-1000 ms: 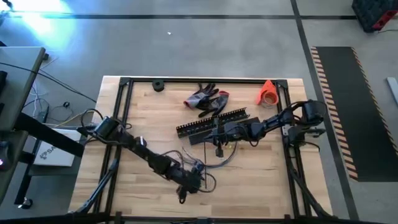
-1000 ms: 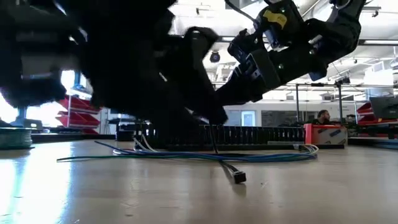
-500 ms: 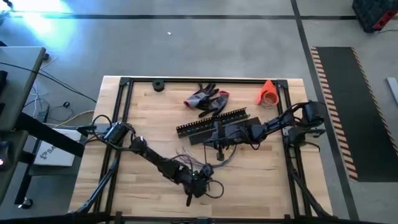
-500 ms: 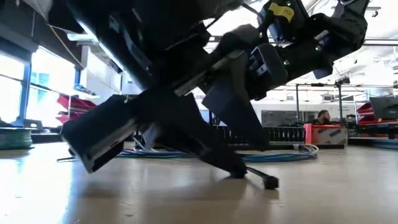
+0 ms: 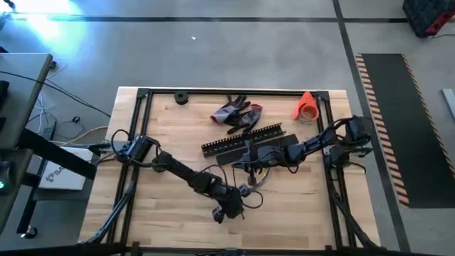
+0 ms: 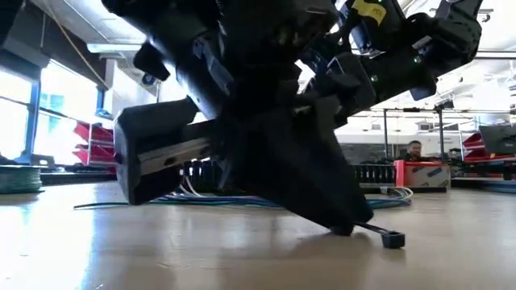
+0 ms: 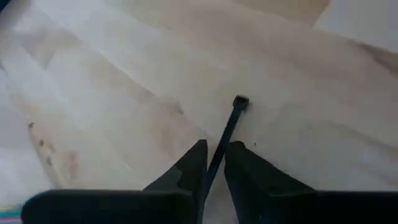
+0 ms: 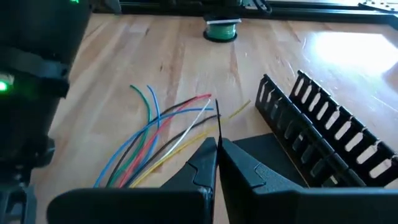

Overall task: Ziptie cables
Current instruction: Wrap the cables using a black zip tie

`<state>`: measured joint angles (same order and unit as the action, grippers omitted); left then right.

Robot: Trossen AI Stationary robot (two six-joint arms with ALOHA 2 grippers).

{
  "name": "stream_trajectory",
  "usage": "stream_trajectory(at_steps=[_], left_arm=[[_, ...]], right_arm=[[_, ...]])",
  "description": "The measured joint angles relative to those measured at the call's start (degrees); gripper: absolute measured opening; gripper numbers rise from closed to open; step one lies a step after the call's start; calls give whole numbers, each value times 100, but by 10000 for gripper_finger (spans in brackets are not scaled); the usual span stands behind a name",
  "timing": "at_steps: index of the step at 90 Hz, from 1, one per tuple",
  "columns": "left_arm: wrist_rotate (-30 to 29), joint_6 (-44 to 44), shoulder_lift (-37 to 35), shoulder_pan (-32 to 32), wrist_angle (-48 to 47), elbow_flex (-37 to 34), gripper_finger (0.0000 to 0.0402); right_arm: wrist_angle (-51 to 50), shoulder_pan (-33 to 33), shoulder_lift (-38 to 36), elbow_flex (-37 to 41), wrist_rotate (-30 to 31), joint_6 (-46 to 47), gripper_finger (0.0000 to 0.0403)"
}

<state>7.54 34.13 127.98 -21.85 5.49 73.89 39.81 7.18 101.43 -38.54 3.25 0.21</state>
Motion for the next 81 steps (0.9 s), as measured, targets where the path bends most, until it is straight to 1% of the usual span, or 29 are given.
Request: stream_trajectory(at_steps=[8,16,21,26,31,39,48,58,69,74,81], left_arm=[[214,-4,51,35,97,0,40],[476,42,116,59,187,0,14],[450,52,117,55,186,0,5],[429,59,117,53,187,0,5],[259,33,98,37,181,0,2],[-246,-326,-47,-13,86,-14,1],[-849,-940,-320,-93,-84,-50,0],[-1914,-1608,-619,-203,-269,-96,0],[-3334,-2521,-862,-368,-179,-155,0],[-3885,-2975,-988,-502,35,-345,0],[-4565,-3489,-1125,-731,715,-710,0]], right_arm=[[23,0,0,0,-1,0,0],[33,0,0,0,-26,55,0],[29,0,0,0,-30,133,0],[31,0,0,0,-59,140,0],[33,0,0,0,-70,138,0],[36,0,0,0,-70,224,0],[29,23,0,0,-18,343,0],[26,103,-9,0,130,343,0],[17,233,-110,0,330,279,0],[39,302,-143,0,411,251,0],[131,402,-146,0,472,256,0]])
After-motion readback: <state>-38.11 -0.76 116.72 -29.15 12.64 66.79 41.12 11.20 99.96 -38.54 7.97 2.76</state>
